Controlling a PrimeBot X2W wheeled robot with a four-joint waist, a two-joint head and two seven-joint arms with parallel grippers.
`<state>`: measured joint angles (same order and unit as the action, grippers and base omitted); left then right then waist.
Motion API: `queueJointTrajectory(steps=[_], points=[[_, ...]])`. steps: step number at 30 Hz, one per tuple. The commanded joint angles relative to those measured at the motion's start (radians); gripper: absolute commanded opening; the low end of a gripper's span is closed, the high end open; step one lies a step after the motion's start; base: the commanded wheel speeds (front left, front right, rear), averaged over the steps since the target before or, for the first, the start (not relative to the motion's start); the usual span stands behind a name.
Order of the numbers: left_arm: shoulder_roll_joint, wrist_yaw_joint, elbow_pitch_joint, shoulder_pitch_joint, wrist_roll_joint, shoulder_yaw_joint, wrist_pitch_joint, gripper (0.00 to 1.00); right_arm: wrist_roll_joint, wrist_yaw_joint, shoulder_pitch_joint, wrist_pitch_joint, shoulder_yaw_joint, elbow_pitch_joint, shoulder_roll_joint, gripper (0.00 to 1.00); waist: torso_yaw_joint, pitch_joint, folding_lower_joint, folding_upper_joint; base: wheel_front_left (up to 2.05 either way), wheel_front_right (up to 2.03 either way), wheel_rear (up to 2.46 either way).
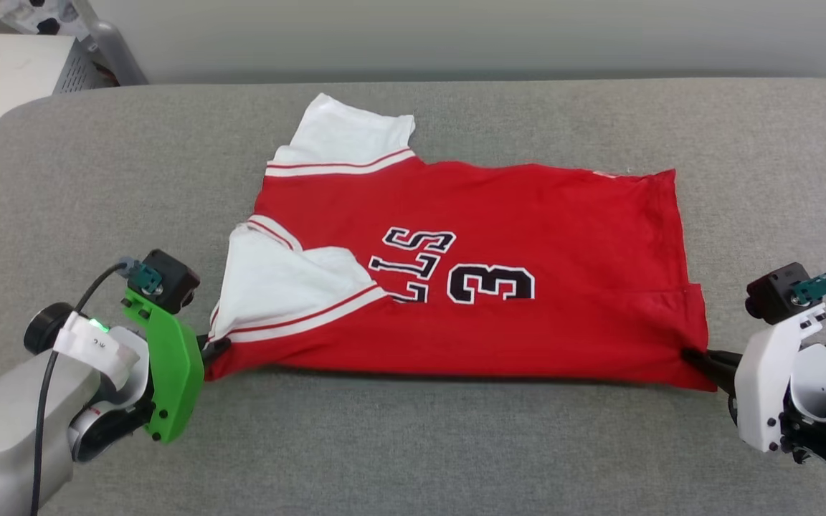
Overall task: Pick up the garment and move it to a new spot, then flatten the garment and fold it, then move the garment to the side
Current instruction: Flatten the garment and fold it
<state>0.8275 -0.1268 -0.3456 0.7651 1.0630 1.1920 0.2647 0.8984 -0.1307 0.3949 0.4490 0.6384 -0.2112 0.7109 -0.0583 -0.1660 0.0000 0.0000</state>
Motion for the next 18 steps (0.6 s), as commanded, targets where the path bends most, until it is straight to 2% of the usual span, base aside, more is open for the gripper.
queueJointTrajectory(steps=[1,10,18], points=[[0.021,0.011,0.011,-0.025,0.014,0.002,-0.005,0.0,0.008,0.0,-0.025,-0.008,-0.013,0.016,0.014,0.0,0.006,0.027,0.0,0.0,0.0,0.0,0.0],[0.085,0.067,0.134,-0.139,0.042,0.028,0.01,0.0,0.014,0.0,-0.171,0.019,-0.103,0.101,0.066,0.0,0.003,0.077,0.0,0.0,0.0,0.0,0.0],[0.074,0.115,0.169,-0.246,0.067,0.046,-0.016,0.0,0.002,0.0,-0.321,0.051,-0.193,0.113,0.042,0.0,-0.005,0.074,0.0,0.0,0.0,0.0,0.0]])
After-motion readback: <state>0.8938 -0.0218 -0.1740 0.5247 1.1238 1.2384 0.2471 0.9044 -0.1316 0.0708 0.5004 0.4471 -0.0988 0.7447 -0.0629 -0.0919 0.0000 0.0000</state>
